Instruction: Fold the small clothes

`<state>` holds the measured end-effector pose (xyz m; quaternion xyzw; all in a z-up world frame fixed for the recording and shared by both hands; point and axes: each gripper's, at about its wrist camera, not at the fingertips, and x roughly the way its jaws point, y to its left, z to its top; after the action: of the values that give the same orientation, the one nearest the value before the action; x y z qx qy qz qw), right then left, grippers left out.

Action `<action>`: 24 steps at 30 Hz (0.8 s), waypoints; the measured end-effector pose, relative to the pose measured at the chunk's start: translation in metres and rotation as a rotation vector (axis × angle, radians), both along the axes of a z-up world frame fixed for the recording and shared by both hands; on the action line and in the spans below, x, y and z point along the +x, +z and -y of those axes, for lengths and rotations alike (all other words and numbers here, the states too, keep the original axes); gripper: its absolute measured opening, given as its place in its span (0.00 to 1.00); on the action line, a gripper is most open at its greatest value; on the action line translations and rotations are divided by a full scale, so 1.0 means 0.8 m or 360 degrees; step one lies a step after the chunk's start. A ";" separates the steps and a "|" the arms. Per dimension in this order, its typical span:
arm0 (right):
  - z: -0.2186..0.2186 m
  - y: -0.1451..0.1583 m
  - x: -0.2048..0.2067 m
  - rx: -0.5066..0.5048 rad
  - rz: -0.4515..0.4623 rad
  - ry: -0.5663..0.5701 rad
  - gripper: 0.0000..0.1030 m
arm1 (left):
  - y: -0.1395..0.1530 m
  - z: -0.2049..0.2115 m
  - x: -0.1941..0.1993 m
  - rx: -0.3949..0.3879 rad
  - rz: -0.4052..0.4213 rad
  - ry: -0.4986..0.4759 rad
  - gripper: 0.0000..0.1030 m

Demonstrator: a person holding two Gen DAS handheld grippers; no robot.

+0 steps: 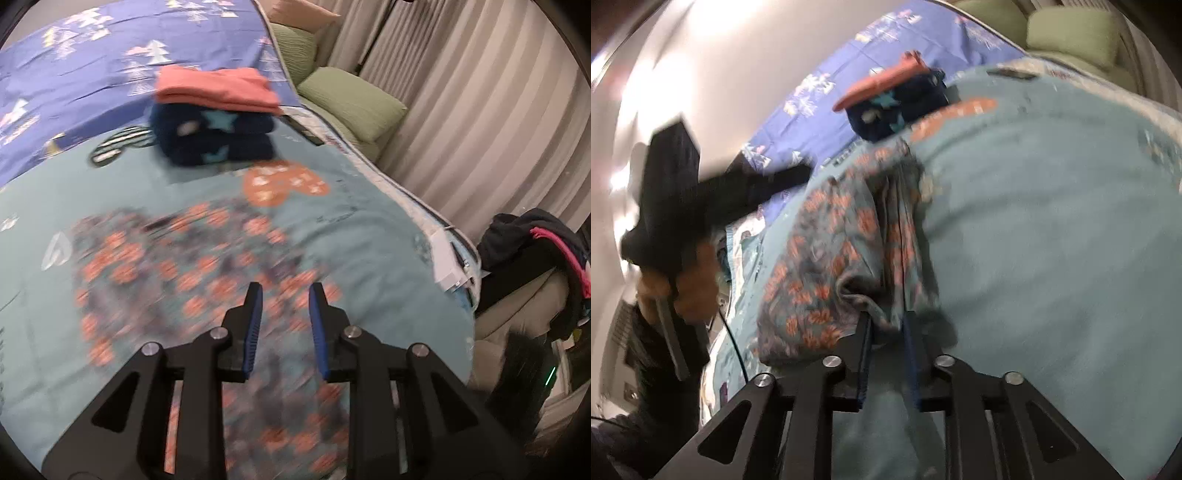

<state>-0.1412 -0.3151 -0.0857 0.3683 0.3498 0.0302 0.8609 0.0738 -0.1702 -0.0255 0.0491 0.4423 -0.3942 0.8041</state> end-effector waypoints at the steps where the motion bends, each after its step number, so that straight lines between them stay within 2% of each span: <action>1: 0.009 0.012 0.001 -0.0031 0.0041 0.0004 0.24 | -0.006 -0.014 -0.003 0.0023 0.0005 0.0015 0.26; 3: 0.021 0.027 0.011 -0.0030 0.0090 0.0028 0.32 | -0.022 -0.030 -0.006 0.0079 0.0006 0.0043 0.26; 5: 0.036 0.040 0.036 0.0005 0.0142 0.0082 0.35 | -0.045 -0.039 -0.008 0.0122 -0.0044 0.0059 0.26; 8: 0.047 0.044 0.083 -0.0029 0.0117 0.0131 0.38 | -0.077 -0.047 -0.015 0.0144 -0.0094 0.0091 0.26; 11: 0.055 0.040 0.135 -0.0041 0.0076 0.0194 0.38 | -0.083 -0.053 -0.019 0.0096 -0.0073 0.0115 0.27; 16: 0.068 0.027 0.220 -0.0013 0.0029 0.0295 0.38 | -0.087 -0.060 -0.015 0.0026 -0.0121 0.0128 0.27; 22: 0.083 -0.004 0.302 -0.0014 -0.0101 0.0367 0.42 | -0.086 -0.061 -0.014 0.0020 -0.0120 0.0101 0.27; 24: 0.086 -0.016 0.314 0.0006 -0.0153 0.0387 0.42 | -0.086 -0.061 -0.013 0.0027 -0.0122 0.0090 0.27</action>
<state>0.1101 -0.3838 -0.0982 0.3258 0.4326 0.1172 0.8324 0.0634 -0.1213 -0.0941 0.0283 0.4773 -0.3692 0.7969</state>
